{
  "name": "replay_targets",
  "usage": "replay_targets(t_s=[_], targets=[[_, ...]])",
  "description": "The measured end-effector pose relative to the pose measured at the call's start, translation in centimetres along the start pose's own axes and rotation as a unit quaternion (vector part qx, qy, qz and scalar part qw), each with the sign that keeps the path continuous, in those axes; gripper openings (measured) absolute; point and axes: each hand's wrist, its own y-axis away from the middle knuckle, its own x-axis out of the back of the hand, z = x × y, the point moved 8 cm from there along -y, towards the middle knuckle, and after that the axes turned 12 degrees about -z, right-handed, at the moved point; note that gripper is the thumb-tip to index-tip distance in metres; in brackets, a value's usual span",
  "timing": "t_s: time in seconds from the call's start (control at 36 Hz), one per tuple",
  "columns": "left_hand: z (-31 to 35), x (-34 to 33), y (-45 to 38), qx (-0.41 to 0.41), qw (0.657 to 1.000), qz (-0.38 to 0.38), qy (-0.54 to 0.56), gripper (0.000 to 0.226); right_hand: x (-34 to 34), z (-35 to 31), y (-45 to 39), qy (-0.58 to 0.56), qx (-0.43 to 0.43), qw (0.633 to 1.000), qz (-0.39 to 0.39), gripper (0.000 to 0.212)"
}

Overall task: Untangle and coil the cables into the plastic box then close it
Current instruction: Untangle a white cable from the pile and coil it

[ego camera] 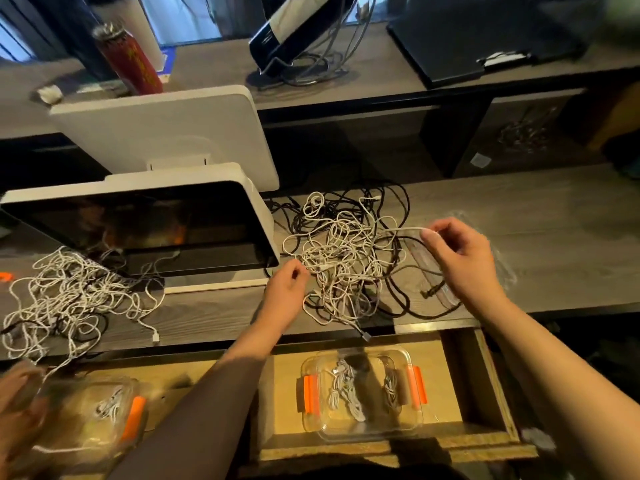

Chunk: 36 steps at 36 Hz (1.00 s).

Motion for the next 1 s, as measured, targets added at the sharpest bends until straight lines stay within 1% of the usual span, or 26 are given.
replay_targets(t_s=[0.06,0.11,0.17,0.19,0.25,0.31,0.33,0.36,0.39,0.42,0.44,0.5,0.53,0.58,0.64,0.67,0.72,0.78,0.83,0.89,0.94,1.0], targets=[[0.7,-0.3,0.2,-0.006,0.999,-0.043,-0.01,0.017,0.3,-1.1,0.0,0.014,0.012,1.0,-0.015,0.008],[1.8,-0.8,0.6,-0.02,0.996,-0.079,-0.043,0.012,-0.1,-2.0,0.0,0.029,0.016,0.998,-0.047,0.007],[3.5,-1.1,1.1,-0.045,0.995,-0.085,-0.039,0.008,-0.8,-2.6,0.1,0.043,0.019,0.995,-0.084,0.007],[4.6,-1.2,1.6,-0.061,0.994,-0.082,-0.026,0.012,-1.3,-3.0,0.2,0.05,0.023,0.993,-0.101,0.006],[6.7,-1.5,2.3,-0.086,0.993,-0.076,-0.014,0.033,-2.3,-3.7,0.2,0.064,0.032,0.989,-0.129,0.005],[8.4,-2.4,2.8,-0.103,0.989,-0.109,-0.02,0.056,-3.3,-4.7,0.4,0.077,0.046,0.984,-0.154,0.004],[9.2,-3.0,3.1,-0.112,0.985,-0.129,-0.04,0.059,-3.6,-5.2,0.5,0.078,0.054,0.982,-0.164,0.005],[9.9,-3.6,3.3,-0.122,0.981,-0.142,-0.057,0.053,-3.9,-5.6,0.6,0.077,0.061,0.98,-0.171,0.005],[10.2,-4.0,3.2,-0.127,0.979,-0.145,-0.068,0.038,-4.1,-5.9,0.7,0.076,0.068,0.979,-0.175,0.006],[10.4,-4.1,3.4,-0.124,0.981,-0.139,-0.055,0.024,-4.2,-6.1,0.7,0.075,0.071,0.979,-0.175,0.007],[10.3,-4.0,3.5,-0.113,0.985,-0.126,-0.025,0.028,-4.2,-6.0,0.6,0.072,0.07,0.98,-0.173,0.007],[9.5,-3.4,3.6,-0.084,0.991,-0.09,0.05,0.041,-3.9,-5.3,0.5,0.079,0.058,0.981,-0.169,0.008],[9.2,-3.0,3.7,-0.083,0.99,-0.074,0.083,0.042,-3.9,-4.7,0.4,0.093,0.044,0.98,-0.169,0.009],[8.9,-2.4,4.2,-0.099,0.986,-0.051,0.122,0.034,-3.5,-3.0,0.2,0.137,0.012,0.977,-0.163,0.009],[8.9,-2.0,5.0,-0.115,0.981,-0.032,0.15,0.022,-2.8,-1.5,0.0,0.195,-0.003,0.971,-0.141,0.008],[8.8,-1.7,5.2,-0.118,0.979,-0.021,0.163,0.02,-2.4,-0.8,-0.1,0.215,-0.009,0.969,-0.122,0.008],[8.2,-0.9,5.4,-0.102,0.977,0.013,0.185,0.025,-1.2,0.7,-0.5,0.232,-0.037,0.969,-0.075,0.012],[7.2,-0.1,5.1,-0.068,0.972,0.043,0.219,0.037,0.1,2.6,-0.7,0.212,-0.088,0.973,-0.039,0.023],[6.5,0.7,4.8,-0.054,0.968,0.076,0.234,0.042,0.8,4.1,-0.8,0.173,-0.128,0.976,-0.032,0.033],[6.2,1.3,4.8,-0.061,0.968,0.095,0.225,0.042,0.9,4.6,-0.8,0.116,-0.136,0.983,-0.034,0.036],[6.0,1.5,4.9,-0.067,0.969,0.096,0.22,0.038,0.9,4.4,-0.7,0.037,-0.137,0.99,-0.019,0.037],[5.7,1.6,4.9,-0.07,0.97,0.093,0.212,0.032,0.9,3.4,-0.6,-0.015,-0.122,0.992,-0.005,0.033]])
